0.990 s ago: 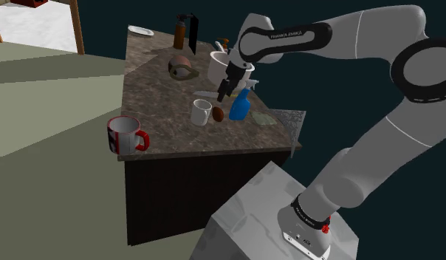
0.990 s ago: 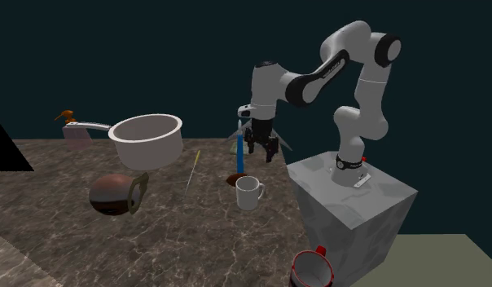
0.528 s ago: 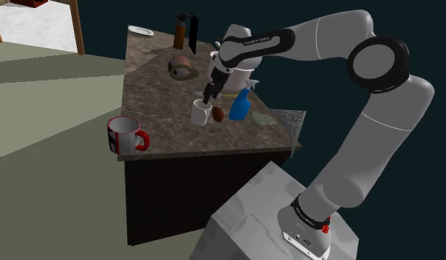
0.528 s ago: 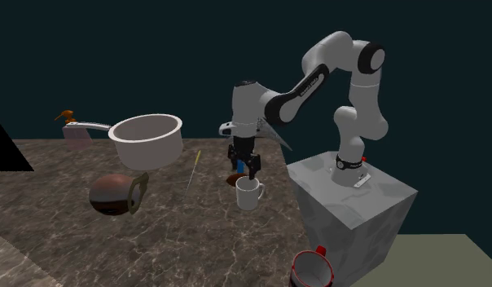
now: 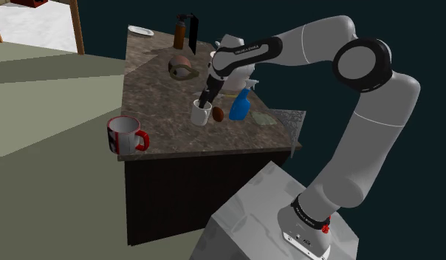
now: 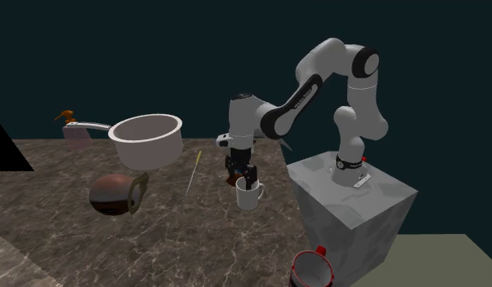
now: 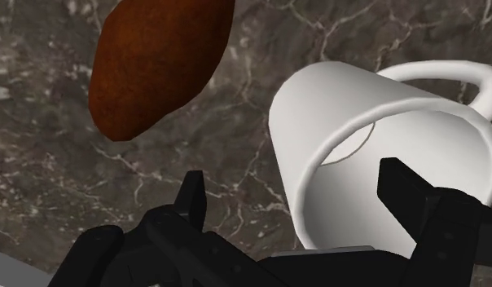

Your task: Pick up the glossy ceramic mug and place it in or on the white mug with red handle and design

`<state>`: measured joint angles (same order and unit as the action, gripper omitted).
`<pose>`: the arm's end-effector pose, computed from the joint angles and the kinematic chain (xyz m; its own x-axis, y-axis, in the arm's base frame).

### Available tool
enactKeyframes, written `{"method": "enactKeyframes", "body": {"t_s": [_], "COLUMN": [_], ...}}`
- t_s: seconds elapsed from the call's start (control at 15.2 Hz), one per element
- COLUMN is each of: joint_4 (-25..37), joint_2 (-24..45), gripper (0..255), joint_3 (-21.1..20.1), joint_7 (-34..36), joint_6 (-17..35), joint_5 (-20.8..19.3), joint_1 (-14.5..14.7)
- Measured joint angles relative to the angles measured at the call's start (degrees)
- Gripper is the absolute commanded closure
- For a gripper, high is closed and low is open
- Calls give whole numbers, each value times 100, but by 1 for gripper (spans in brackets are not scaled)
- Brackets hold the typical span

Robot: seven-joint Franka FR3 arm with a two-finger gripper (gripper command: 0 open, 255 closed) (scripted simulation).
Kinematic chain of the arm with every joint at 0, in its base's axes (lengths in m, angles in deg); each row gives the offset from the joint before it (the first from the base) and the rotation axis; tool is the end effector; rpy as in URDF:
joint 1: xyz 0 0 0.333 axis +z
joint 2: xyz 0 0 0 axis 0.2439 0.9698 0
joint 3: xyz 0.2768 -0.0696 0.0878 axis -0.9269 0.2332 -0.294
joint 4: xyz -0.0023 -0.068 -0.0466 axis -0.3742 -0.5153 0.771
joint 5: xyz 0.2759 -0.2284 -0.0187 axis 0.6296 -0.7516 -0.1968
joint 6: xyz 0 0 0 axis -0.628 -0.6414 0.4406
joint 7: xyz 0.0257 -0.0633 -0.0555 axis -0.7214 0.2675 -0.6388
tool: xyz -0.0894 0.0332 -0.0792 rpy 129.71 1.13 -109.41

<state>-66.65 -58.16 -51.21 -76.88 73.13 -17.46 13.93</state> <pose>0.5812 -0.0222 0.3406 0.9579 0.2679 0.1030 0.2748 -0.9596 -0.0599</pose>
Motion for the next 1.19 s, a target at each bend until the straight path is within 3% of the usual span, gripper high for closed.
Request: {"method": "enactKeyframes", "body": {"t_s": [0.46, 0.53, 1.19], "joint_4": [-34, -34, -34], "joint_2": [53, 53, 53], "gripper": [0, 255, 255], "joint_3": [-7, -7, -6], "joint_7": [-4, -4, -4], "joint_6": [90, 90, 90], "joint_5": [10, 10, 10], "joint_1": [5, 5, 5]}}
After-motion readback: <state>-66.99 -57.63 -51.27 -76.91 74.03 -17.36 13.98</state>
